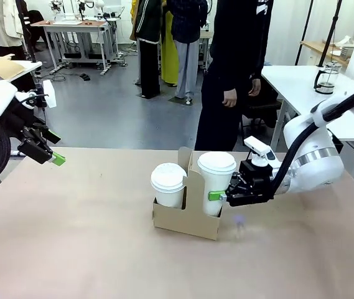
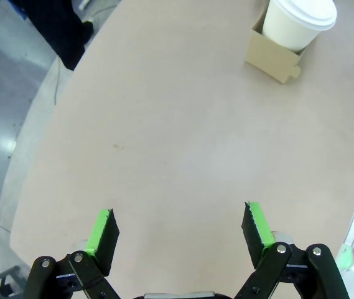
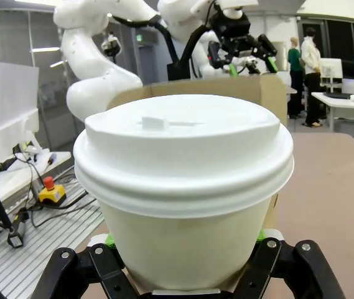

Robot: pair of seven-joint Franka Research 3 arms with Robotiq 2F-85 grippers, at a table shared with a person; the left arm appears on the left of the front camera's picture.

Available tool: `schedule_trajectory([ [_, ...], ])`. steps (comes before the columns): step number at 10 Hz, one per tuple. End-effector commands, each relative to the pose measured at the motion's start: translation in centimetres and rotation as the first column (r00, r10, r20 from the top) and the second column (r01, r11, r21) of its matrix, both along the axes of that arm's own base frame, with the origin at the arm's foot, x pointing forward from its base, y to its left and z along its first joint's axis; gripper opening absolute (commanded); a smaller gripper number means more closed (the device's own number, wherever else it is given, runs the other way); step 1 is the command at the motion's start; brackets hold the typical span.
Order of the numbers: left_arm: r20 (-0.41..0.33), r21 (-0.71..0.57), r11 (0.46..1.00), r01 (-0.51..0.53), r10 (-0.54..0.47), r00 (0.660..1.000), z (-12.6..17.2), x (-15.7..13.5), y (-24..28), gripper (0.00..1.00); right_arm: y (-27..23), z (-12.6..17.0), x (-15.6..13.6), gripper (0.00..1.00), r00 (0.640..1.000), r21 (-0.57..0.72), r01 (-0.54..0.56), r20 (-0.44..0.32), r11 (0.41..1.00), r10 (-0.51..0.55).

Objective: Pour a drink into a cup and package it in a carrier.
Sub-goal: Insert the held 600 ml Paper Cup into the Cup Carrier.

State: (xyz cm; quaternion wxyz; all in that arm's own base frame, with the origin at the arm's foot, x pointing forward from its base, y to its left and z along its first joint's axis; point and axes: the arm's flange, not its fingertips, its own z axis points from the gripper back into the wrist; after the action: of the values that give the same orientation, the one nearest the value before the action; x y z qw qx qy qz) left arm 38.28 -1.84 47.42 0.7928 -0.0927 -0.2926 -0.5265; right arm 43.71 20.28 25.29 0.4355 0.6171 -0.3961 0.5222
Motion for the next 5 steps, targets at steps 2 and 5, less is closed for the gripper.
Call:
schedule_trajectory([
  [2,-0.006,-0.022,1.0,-0.002,0.002,1.0,0.1,0.02,0.06,1.0,-0.38,-1.26,0.41,0.81,0.996,-0.031,-0.059,0.063,0.998,0.061],
  [5,-0.006,-0.022,1.0,-0.002,0.002,1.0,0.1,0.02,0.06,1.0,-0.54,-0.86,0.41,1.0,0.987,-0.078,-0.084,0.132,0.993,0.094],
])
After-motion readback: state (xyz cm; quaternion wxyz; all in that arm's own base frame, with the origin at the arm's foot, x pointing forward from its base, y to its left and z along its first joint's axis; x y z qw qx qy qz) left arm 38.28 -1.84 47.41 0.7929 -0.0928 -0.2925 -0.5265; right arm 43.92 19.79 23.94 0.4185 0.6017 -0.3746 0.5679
